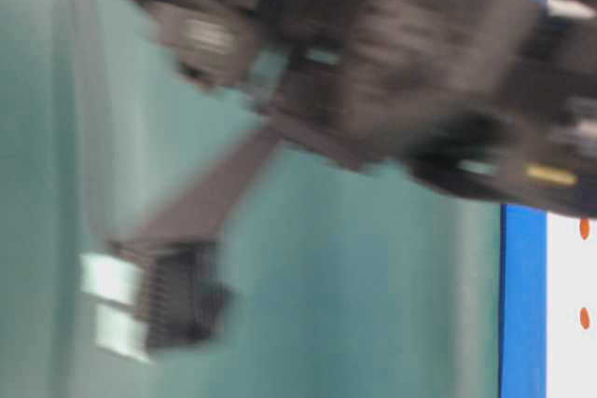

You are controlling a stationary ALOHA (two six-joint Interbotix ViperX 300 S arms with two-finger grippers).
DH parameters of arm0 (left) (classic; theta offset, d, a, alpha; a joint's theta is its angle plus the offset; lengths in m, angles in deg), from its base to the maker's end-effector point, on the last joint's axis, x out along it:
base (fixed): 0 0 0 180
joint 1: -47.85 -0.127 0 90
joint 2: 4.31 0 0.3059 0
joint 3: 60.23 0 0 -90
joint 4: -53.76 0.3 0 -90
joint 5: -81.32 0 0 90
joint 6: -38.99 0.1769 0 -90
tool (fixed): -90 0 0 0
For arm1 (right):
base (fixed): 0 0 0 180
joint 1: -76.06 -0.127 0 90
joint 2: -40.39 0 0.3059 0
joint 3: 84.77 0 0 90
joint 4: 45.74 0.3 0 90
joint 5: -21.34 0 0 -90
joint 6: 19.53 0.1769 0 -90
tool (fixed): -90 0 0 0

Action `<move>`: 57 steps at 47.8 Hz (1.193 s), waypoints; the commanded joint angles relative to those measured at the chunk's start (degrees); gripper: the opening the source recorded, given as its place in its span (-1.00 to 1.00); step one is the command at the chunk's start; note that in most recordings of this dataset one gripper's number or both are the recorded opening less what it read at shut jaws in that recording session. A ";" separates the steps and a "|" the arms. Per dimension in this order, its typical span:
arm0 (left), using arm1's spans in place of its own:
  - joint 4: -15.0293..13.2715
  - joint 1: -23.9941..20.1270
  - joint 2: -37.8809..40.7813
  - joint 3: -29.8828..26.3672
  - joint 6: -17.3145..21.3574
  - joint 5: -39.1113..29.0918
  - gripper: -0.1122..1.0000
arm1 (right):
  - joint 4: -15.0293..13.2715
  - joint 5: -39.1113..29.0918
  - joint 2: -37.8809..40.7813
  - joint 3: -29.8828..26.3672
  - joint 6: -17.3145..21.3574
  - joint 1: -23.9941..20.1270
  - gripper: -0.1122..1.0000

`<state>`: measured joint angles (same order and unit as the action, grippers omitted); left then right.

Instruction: Touch the tip of the soldering iron to the mark.

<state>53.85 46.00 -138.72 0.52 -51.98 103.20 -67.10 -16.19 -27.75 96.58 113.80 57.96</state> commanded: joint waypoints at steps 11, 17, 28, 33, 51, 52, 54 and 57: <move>0.09 0.00 0.09 -0.62 0.00 0.44 -0.80 | -0.18 -4.92 -6.06 -1.32 -0.88 -0.26 0.69; 0.09 0.00 -0.09 -0.62 0.00 0.35 -0.80 | -0.79 -4.83 -6.06 -1.32 -0.97 0.62 0.69; 0.09 0.00 0.00 -0.62 0.00 0.26 -0.80 | -1.85 -4.92 -6.59 -0.97 -5.36 7.03 0.68; 0.00 0.09 -0.09 -0.62 0.00 0.26 -0.80 | -1.49 -4.39 -6.68 -1.05 -9.40 11.43 0.68; 0.09 0.00 -0.09 -0.70 0.00 0.18 -0.80 | -0.09 -0.97 -10.63 2.29 -13.80 15.82 0.68; 0.09 0.09 -0.09 -0.62 0.00 0.18 -0.80 | -0.09 -0.97 -11.43 2.81 -13.89 15.82 0.68; 0.09 0.09 -0.09 -0.62 0.00 0.18 -0.80 | -0.09 -0.97 -13.10 4.13 -13.89 15.82 0.68; 0.00 0.09 -0.18 -0.62 0.00 0.09 -0.80 | -0.26 -0.79 -16.70 6.86 -13.97 15.82 0.68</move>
<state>53.85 46.00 -138.98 0.52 -52.07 103.11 -67.19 -17.42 -39.44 101.94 99.82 73.69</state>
